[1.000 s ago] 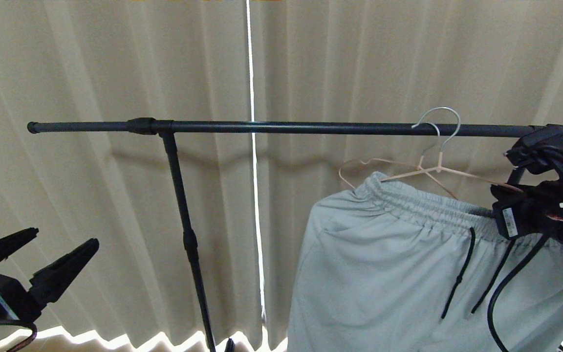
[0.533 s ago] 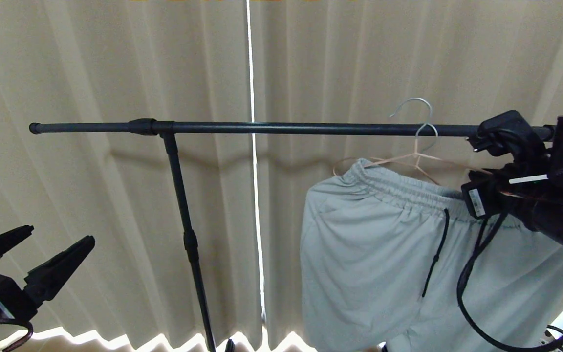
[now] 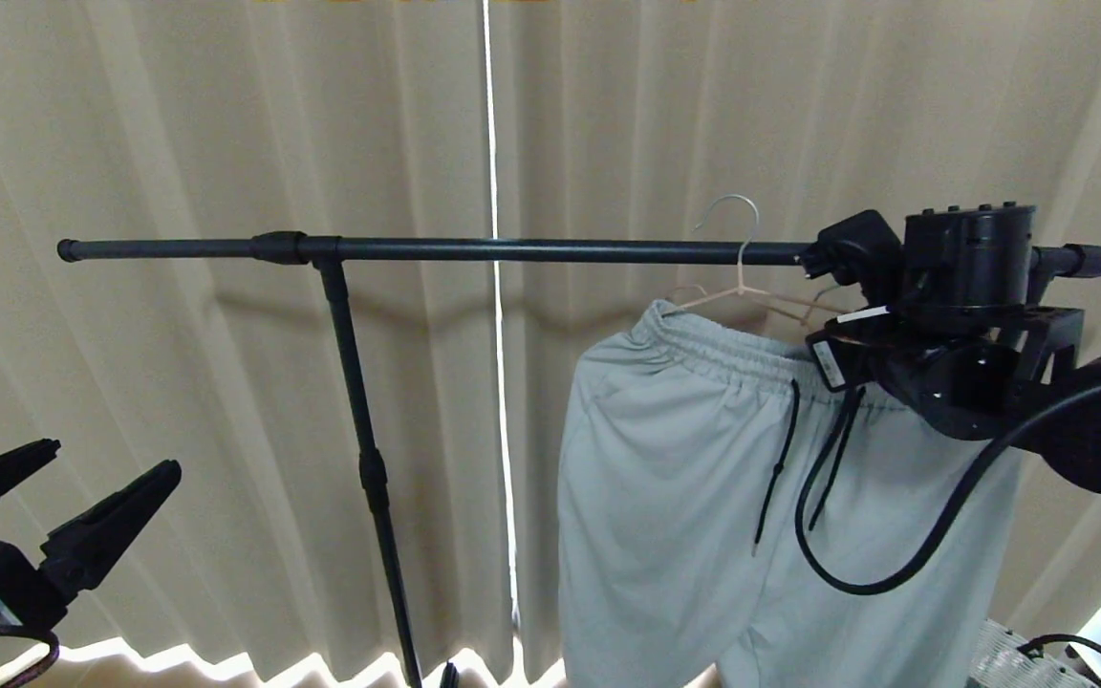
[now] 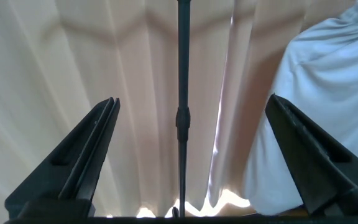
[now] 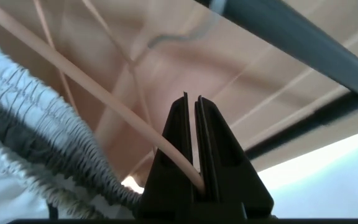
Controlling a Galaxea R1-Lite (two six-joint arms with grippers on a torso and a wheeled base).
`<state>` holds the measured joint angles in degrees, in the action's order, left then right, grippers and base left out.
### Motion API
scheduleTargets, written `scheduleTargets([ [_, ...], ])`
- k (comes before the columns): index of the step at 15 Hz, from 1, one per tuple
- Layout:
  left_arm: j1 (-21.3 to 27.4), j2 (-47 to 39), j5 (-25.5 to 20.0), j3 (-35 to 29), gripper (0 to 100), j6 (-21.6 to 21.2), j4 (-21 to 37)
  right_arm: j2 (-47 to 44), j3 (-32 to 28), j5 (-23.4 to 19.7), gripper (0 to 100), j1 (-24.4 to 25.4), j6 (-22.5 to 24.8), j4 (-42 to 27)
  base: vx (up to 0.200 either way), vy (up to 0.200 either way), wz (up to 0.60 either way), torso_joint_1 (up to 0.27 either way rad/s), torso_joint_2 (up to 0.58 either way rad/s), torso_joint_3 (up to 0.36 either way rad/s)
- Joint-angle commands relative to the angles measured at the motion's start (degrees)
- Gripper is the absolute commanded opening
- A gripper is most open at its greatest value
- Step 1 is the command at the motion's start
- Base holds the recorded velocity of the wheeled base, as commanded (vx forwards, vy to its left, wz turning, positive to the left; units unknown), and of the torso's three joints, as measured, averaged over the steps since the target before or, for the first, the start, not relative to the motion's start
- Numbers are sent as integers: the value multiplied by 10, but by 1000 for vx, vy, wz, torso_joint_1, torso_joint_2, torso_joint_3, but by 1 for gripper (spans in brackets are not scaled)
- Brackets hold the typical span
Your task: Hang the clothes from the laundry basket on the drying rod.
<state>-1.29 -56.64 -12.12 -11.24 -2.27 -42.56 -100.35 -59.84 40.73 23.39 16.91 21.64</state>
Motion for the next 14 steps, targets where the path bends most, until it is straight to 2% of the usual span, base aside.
scheduleTargets([
  [1,0,0,0,0,100,0,0,-41,-19,8,0,1,1,1,0,0,0,0,0,0],
  [14,1,2,-1,5,100,-2,0,-60,-23,9,0,67,1,-2,0,0,0,0,0,0],
])
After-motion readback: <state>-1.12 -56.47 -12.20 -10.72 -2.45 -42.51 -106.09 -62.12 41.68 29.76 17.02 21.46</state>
